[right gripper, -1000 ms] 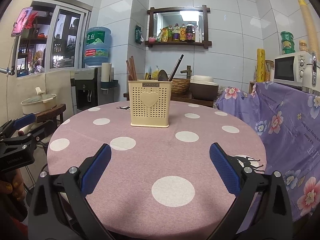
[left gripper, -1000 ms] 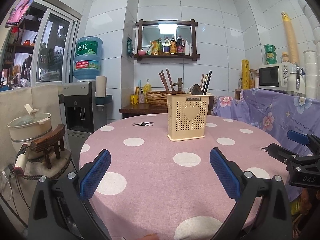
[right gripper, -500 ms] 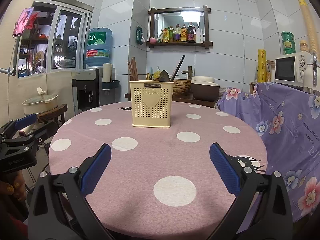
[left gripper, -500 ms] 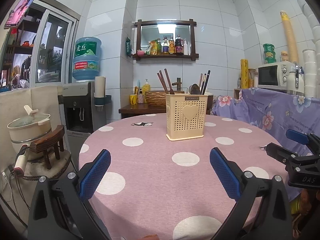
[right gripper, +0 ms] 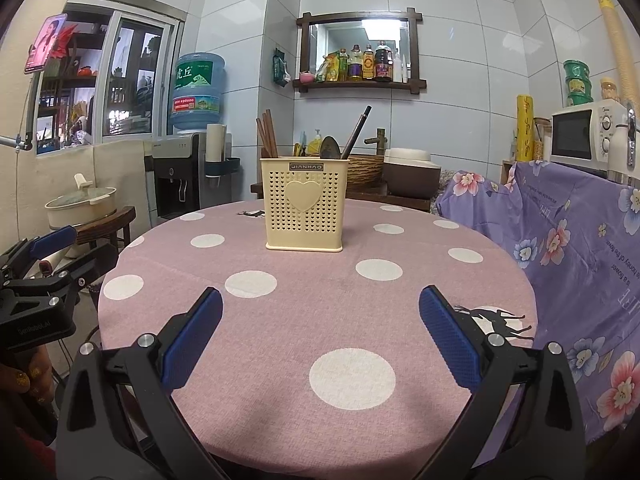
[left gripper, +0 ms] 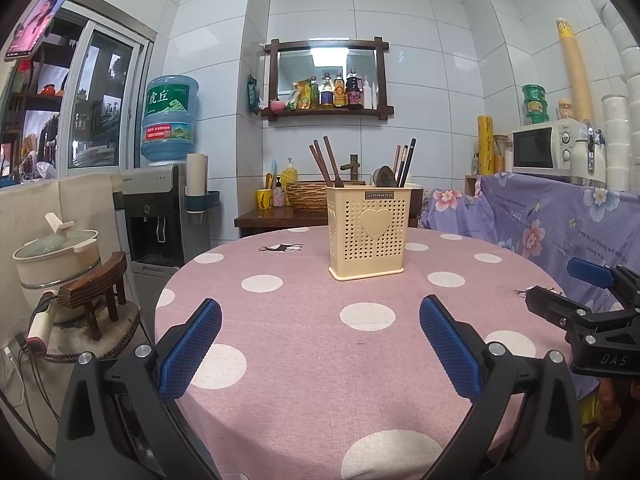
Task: Organize utensils
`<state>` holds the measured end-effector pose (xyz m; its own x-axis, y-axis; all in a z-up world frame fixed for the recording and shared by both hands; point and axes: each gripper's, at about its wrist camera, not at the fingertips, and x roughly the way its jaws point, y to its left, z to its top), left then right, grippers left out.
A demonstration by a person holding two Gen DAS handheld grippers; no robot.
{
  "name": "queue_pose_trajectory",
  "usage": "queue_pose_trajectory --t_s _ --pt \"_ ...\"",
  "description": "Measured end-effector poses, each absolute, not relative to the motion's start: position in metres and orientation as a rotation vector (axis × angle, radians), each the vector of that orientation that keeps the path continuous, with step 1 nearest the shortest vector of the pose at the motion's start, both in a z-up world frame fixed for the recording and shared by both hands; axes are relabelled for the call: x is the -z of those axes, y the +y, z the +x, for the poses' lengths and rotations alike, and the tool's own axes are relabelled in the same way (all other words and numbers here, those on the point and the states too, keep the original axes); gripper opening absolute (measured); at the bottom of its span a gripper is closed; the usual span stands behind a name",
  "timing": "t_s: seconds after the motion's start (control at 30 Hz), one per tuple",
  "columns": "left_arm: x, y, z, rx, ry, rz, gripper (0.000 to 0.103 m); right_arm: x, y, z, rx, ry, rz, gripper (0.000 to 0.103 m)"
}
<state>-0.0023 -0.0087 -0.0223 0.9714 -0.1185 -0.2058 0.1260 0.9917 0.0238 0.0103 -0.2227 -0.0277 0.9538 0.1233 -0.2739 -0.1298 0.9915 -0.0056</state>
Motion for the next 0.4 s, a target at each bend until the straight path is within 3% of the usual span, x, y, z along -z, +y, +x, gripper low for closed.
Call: queue_pose_trajectory --t_s 0.4 --pt "0.0219 -0.0094 -0.0005 0.123 0.222 0.025 0.098 0.0318 -0.2221 0.0119 -0.132 0.287 -0.015 0.097"
